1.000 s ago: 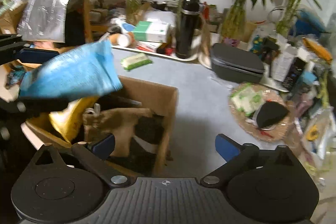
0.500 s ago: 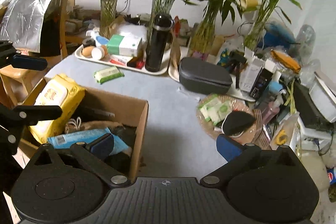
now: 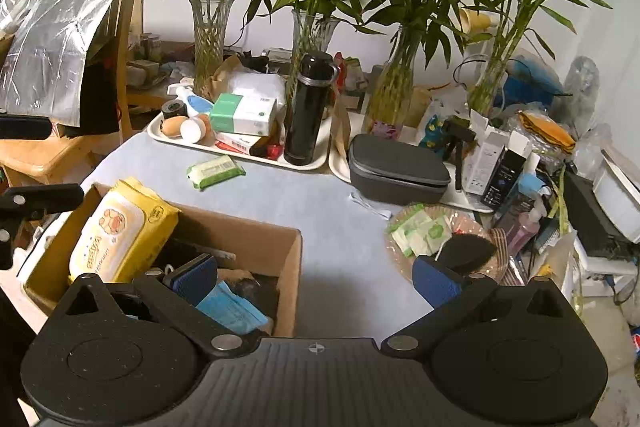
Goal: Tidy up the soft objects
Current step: 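Withdraw both grippers from the box back over the table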
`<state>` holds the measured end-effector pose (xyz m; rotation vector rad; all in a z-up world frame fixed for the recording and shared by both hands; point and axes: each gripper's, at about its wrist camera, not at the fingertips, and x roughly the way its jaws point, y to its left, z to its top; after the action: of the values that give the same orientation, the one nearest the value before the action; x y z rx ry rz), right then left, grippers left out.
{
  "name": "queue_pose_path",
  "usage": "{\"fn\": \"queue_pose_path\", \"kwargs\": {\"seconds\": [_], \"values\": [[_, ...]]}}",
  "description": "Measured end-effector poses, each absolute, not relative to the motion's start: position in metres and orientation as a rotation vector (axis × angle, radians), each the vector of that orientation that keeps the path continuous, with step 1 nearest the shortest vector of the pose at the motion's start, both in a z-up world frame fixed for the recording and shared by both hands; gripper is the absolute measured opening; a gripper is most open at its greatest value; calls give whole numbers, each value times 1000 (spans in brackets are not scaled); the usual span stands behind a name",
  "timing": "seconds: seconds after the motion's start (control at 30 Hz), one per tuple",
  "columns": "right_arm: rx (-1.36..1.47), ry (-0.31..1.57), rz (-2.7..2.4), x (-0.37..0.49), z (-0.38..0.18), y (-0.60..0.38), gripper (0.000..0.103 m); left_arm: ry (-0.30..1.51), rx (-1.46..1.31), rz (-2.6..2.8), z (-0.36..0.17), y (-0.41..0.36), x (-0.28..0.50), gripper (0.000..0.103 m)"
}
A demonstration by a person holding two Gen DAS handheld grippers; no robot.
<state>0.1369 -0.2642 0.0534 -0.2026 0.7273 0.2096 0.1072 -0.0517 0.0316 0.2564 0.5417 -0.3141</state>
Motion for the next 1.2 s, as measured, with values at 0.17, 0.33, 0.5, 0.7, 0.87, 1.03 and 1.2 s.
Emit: {"fn": "queue_pose_path", "kwargs": {"seconds": [0.17, 0.33, 0.5, 0.7, 0.87, 1.03, 1.2], "values": [[-168, 713, 214, 144, 59, -256, 103, 536, 235, -210, 40, -36, 108, 78], [-138, 702, 203, 153, 65, -251, 103, 525, 218, -127, 49, -17, 111, 78], [-134, 703, 189, 164, 69, -248, 103, 535, 180, -77, 54, 2, 118, 78], [-135, 704, 191, 177, 73, -246, 103, 557, 140, -46, 52, 21, 126, 78], [-147, 707, 190, 193, 69, -249, 103, 577, 125, -36, 44, 35, 140, 78], [-143, 740, 193, 216, 54, -261, 103, 617, 103, -26, 31, 44, 159, 78], [-112, 780, 192, 239, 36, -274, 103, 677, 75, -37, 16, 50, 182, 78]]}}
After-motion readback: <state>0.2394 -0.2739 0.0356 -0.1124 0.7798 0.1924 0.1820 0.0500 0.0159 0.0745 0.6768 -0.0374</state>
